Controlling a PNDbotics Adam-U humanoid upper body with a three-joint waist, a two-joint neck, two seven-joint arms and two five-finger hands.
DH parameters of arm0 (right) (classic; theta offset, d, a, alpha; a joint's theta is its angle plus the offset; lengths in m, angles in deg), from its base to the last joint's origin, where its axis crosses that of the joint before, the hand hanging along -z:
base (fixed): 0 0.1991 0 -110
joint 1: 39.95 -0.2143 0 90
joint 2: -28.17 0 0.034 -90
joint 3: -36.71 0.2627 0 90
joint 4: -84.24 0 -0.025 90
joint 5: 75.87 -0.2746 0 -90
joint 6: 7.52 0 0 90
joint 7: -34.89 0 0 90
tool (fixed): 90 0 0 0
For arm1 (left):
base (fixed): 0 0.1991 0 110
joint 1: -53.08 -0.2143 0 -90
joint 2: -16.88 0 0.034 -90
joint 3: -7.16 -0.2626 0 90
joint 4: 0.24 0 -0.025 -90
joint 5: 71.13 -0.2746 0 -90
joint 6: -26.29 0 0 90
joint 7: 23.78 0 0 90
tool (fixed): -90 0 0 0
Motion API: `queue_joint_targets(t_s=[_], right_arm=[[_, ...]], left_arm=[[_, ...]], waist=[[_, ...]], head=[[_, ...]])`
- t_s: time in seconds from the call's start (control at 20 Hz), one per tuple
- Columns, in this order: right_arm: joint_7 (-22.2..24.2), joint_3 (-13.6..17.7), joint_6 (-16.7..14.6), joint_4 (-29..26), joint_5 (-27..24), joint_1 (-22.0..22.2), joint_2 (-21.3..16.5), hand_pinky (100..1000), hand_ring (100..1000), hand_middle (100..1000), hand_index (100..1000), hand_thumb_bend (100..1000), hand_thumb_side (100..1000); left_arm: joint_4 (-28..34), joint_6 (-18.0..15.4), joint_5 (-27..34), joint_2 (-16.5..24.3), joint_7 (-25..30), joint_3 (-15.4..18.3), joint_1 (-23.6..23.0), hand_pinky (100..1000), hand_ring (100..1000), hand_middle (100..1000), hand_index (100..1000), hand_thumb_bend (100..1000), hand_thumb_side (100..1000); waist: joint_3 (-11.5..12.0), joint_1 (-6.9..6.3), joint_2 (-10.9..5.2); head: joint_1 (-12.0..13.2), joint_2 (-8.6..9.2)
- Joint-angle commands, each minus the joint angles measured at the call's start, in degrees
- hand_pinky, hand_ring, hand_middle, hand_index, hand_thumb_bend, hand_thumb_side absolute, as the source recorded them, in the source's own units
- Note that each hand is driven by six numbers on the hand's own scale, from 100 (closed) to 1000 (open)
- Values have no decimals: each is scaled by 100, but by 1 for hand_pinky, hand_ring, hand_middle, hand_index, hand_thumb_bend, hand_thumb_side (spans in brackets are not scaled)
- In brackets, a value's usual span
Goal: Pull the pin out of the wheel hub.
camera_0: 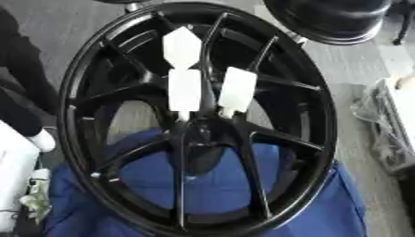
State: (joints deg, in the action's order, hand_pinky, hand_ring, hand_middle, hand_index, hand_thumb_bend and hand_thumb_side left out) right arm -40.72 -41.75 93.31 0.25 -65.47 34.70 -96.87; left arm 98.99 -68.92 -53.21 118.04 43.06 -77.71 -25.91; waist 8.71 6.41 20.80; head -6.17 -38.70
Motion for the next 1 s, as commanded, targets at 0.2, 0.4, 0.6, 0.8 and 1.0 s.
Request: queue_joint_targets(t_s=[0.2, 0.4, 0.6, 0.8, 1.0], right_arm=[[367, 394, -106, 190, 383, 81, -23, 828, 809, 774, 836, 637, 336], [220, 523, -144, 242, 334, 38, 72, 841, 844, 837, 880, 620, 405], [-423, 563, -169, 238, -17, -115, 132, 823, 796, 786, 837, 608, 401], [-1394, 402, -88, 140, -875, -413, 205, 804, 741, 731, 792, 483, 400], [-2168, 1, -76, -179, -1834, -889, 337, 806, 728, 717, 790, 452, 417]], left_arm=[[85, -7, -29, 127, -35, 73, -21, 740, 796, 755, 704, 249, 840], [84, -9, -23, 130, -27, 66, -20, 741, 796, 755, 704, 249, 840], [86, -11, -15, 122, -25, 63, -14, 740, 797, 755, 704, 248, 840], [92, -7, -5, 106, -13, 43, 19, 741, 797, 755, 703, 247, 840], [97, 11, 6, 92, 23, -1, 70, 741, 795, 754, 703, 245, 840]], waist=[[-28, -20, -175], [-26, -19, -189], [1, -21, -191], [55, -23, -181], [165, -33, -177]], head=[[21, 4], [8, 22], [-20, 41], [-60, 59], [-113, 86]])
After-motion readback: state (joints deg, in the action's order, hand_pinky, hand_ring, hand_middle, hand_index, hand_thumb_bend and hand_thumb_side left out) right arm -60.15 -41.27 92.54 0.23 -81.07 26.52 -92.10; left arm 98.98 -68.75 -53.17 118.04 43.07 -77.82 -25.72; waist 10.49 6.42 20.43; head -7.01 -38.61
